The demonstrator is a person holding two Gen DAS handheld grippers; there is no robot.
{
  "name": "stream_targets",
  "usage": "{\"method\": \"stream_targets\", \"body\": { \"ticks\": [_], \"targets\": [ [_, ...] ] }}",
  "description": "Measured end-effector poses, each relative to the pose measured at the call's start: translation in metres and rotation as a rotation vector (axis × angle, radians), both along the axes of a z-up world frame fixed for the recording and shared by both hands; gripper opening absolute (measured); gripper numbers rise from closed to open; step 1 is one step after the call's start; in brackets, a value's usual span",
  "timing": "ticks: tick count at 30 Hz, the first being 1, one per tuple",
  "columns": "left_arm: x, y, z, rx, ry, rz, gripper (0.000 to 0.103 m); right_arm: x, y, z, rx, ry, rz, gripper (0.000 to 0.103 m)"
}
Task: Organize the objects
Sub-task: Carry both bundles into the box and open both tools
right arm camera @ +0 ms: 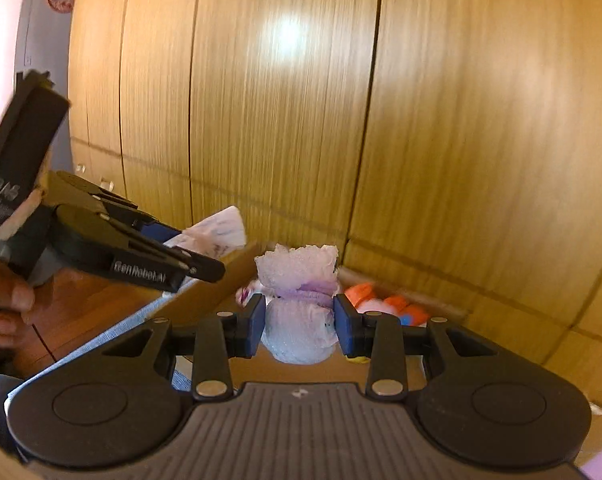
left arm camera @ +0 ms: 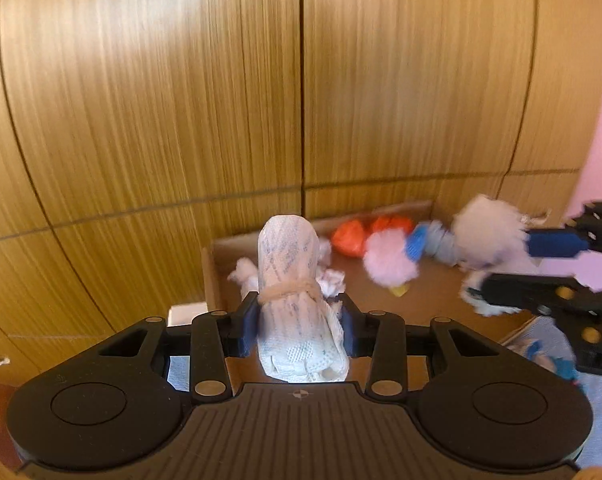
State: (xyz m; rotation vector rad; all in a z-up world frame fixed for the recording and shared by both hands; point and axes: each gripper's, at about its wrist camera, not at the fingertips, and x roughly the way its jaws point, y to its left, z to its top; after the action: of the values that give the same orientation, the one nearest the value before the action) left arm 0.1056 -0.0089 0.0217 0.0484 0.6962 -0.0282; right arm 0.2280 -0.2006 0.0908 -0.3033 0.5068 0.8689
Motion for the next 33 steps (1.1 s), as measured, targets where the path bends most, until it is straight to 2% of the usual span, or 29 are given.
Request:
{"method": "stream_targets", "body": {
  "ticks": [2,8,11,14,25,33],
  "targets": [
    [0.014,0.001,-0.015,0.000,0.037,0.009,0.047,0.022,0.015,-0.013,-0.036,0.054,0.014,0.033],
    [0.044,0.003,-0.053,0.029,0.106,0.012,0.047,0.061,0.048,-0.054,-0.140,0.121,0.056,0.034],
    [0.050,0.009,-0.064,0.037,0.124,0.012,0.047,0.068,0.059,-0.070,-0.180,0.134,0.099,0.034],
    [0.051,0.014,-0.071,0.034,0.141,0.014,0.047,0.070,0.069,-0.082,-0.240,0.110,0.153,0.034],
    [0.067,0.023,-0.079,0.026,0.136,0.037,0.046,0.088,0.100,-0.085,-0.319,0.049,0.259,0.034],
    [0.068,0.020,-0.083,0.052,0.136,0.047,0.053,0.087,0.094,-0.084,-0.319,0.043,0.243,0.039]
  ]
}}
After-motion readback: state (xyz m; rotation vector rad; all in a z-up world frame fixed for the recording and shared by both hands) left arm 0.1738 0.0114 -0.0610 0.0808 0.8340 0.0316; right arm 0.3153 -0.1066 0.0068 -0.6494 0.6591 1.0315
